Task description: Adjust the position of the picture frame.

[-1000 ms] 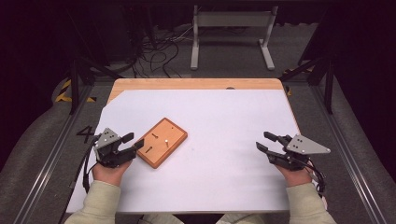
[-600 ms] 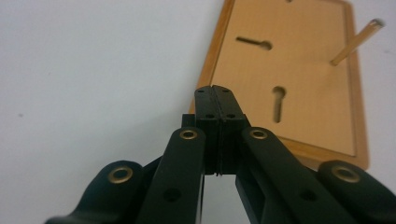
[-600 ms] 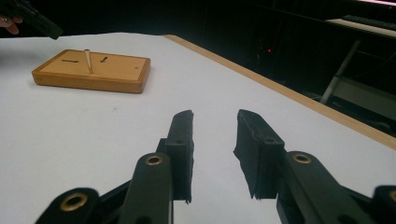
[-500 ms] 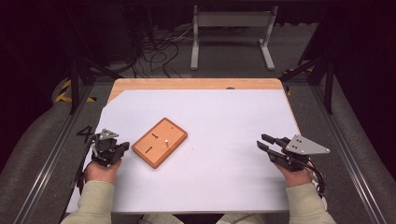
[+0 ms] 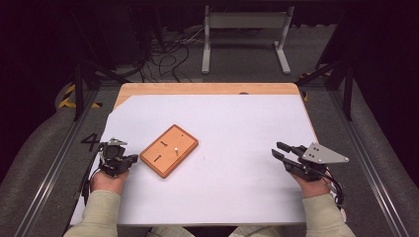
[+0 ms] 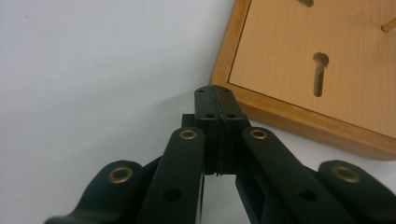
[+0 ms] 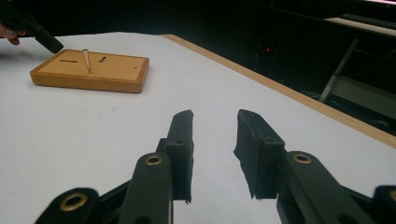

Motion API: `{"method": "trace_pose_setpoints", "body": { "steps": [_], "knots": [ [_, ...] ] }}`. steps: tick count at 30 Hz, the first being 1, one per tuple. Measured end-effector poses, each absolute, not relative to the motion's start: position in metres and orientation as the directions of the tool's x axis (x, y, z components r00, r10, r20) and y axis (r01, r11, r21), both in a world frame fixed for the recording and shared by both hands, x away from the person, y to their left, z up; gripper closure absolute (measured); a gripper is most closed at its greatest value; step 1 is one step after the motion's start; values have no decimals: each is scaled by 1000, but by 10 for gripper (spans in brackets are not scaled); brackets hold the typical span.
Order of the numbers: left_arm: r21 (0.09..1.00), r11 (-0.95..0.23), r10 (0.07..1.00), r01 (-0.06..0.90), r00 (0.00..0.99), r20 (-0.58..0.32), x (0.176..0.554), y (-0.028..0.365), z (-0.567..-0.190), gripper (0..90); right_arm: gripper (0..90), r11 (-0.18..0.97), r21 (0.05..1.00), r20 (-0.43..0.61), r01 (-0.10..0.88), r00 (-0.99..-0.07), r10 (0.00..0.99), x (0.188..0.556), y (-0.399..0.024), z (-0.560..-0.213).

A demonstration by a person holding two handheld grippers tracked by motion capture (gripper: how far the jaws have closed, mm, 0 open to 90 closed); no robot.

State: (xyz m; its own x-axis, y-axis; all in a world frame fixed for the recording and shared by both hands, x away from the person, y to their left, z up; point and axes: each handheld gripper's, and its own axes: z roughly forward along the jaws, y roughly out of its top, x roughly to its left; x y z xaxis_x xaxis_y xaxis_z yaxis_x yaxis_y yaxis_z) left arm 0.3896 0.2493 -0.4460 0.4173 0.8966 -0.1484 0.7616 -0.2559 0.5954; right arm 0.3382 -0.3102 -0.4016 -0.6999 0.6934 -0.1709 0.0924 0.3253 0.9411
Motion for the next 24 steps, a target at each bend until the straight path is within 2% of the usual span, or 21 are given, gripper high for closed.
{"method": "trace_pose_setpoints", "body": {
  "steps": [10,17,24],
  "knots": [
    [590,-239,905,772,397,-153,394,251,-448,898,664,329,940,-172,94,-701,692,338,-309,-402],
    [563,-243,892,790,410,-191,390,250,-448,898,665,321,943,-169,93,-694,700,336,-312,-401],
    [555,-241,898,796,399,-184,394,249,-450,898,665,323,941,-168,97,-697,697,336,-310,-401]
  ]
}}
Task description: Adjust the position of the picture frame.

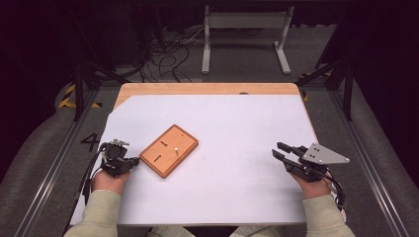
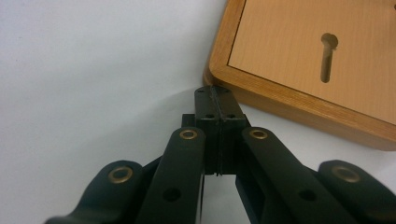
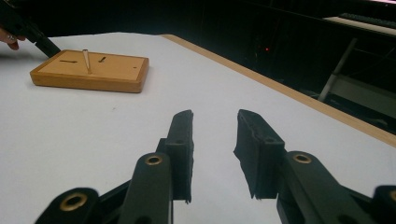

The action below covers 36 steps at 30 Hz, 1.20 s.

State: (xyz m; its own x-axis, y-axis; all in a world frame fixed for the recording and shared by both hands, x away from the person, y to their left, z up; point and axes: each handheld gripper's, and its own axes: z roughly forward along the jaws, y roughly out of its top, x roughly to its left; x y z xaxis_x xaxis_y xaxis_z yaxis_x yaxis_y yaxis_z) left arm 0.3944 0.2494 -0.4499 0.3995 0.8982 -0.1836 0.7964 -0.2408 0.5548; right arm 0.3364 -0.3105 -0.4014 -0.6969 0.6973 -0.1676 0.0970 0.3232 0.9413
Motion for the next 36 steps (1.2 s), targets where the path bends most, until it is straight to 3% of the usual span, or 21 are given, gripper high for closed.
{"method": "trace_pose_setpoints", "body": {
  "steps": [10,24,30,36],
  "knots": [
    [589,-284,903,756,418,-100,410,231,-451,898,665,331,938,-167,103,-702,692,337,-307,-403],
    [655,-252,914,712,398,-80,438,213,-457,898,678,351,929,-168,118,-711,683,334,-300,-405],
    [671,-238,909,702,404,-101,439,216,-456,895,684,369,920,-161,129,-735,659,340,-278,-404],
    [716,-224,890,661,438,-127,421,223,-441,798,673,429,895,-152,123,-819,553,365,-222,-404]
  ]
}}
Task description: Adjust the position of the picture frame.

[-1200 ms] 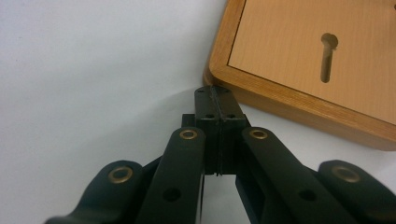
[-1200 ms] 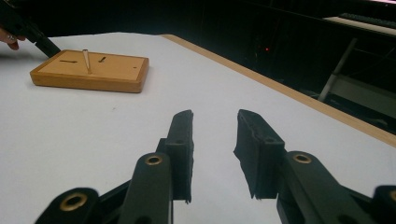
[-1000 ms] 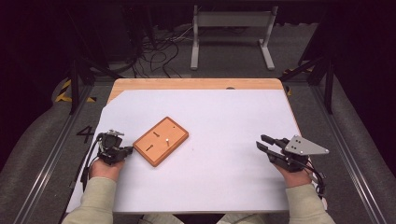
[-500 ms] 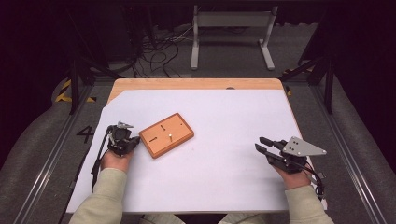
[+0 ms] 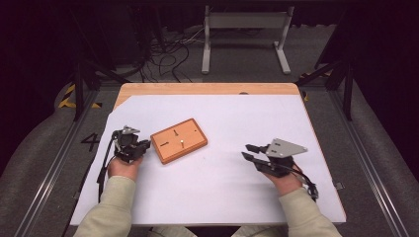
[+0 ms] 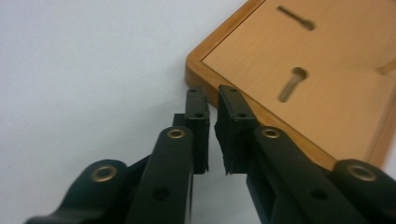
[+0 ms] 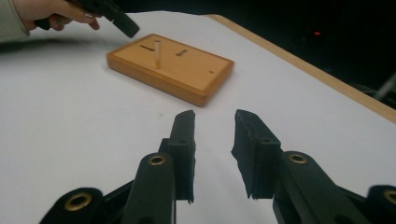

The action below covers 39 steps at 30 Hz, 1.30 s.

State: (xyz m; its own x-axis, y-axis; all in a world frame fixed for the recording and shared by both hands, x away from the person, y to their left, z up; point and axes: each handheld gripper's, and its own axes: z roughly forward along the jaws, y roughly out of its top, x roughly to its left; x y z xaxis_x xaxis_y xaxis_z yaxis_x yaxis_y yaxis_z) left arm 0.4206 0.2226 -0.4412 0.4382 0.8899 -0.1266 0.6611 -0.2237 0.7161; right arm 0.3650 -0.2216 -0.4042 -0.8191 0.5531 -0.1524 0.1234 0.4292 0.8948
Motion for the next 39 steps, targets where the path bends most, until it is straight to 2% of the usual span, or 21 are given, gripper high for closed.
{"method": "trace_pose_setpoints", "body": {
  "steps": [4,5,11,22,34,39],
  "knots": [
    [753,-225,871,619,474,-130,406,225,-434,735,648,470,870,-127,150,-853,507,381,-192,-406],
    [758,-224,867,612,480,-131,403,226,-433,696,639,485,861,-119,154,-865,487,388,-176,-407],
    [787,-210,853,580,502,-143,388,235,-428,609,630,510,848,-132,145,-873,469,404,-133,-409],
    [784,-191,859,591,487,-157,372,247,-431,575,615,543,826,-105,155,-903,418,431,-80,-417],
    [788,-187,845,586,505,-175,366,255,-436,532,628,543,821,-71,178,-911,406,446,-57,-434],
    [783,-181,851,596,494,-180,359,259,-438,525,664,545,819,-67,178,-915,398,449,-51,-439]
  ]
}}
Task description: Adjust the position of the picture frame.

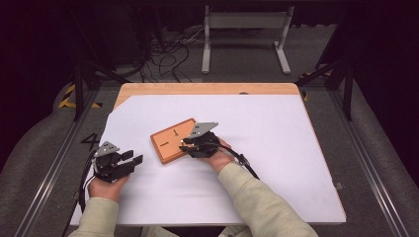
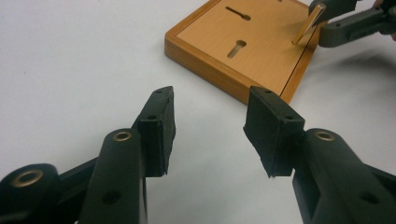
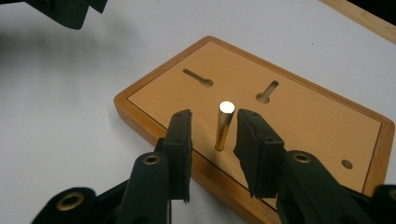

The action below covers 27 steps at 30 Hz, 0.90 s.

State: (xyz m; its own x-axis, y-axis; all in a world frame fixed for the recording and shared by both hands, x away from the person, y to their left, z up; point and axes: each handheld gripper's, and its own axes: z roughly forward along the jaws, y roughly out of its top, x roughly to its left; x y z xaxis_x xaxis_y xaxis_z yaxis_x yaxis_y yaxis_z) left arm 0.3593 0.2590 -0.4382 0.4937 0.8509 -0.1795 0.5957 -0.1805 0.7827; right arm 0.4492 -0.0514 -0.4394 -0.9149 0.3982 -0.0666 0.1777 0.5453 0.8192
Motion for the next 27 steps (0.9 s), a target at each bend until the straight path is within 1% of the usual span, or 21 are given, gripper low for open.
{"method": "trace_pose_setpoints", "body": {
  "steps": [4,9,11,12,13,16,21,24,27],
  "knots": [
    [779,-170,858,603,479,-183,354,265,-440,525,685,528,830,-52,178,-919,392,453,-47,-442],
    [776,-162,863,609,468,-188,348,271,-442,522,706,539,820,-45,189,-919,391,456,-40,-443],
    [776,-161,866,610,465,-185,347,272,-443,519,764,545,817,-51,188,-918,393,458,-39,-443],
    [774,-160,866,612,463,-187,346,273,-443,519,820,546,816,-54,190,-916,398,459,-40,-443],
    [775,-159,867,612,462,-187,345,274,-443,519,828,545,816,-53,193,-914,403,460,-41,-442],
    [774,-155,866,614,461,-192,346,274,-443,518,834,564,809,-92,169,-910,405,457,-39,-441],
    [773,-172,858,611,479,-187,350,268,-444,518,838,570,801,-98,184,-899,428,454,-40,-438],
    [772,-182,852,609,490,-185,354,263,-445,518,840,544,815,-78,200,-892,445,452,-44,-432],
    [772,-191,847,607,500,-183,355,260,-445,518,841,540,821,-98,185,-886,453,449,-46,-427]
  ]
}}
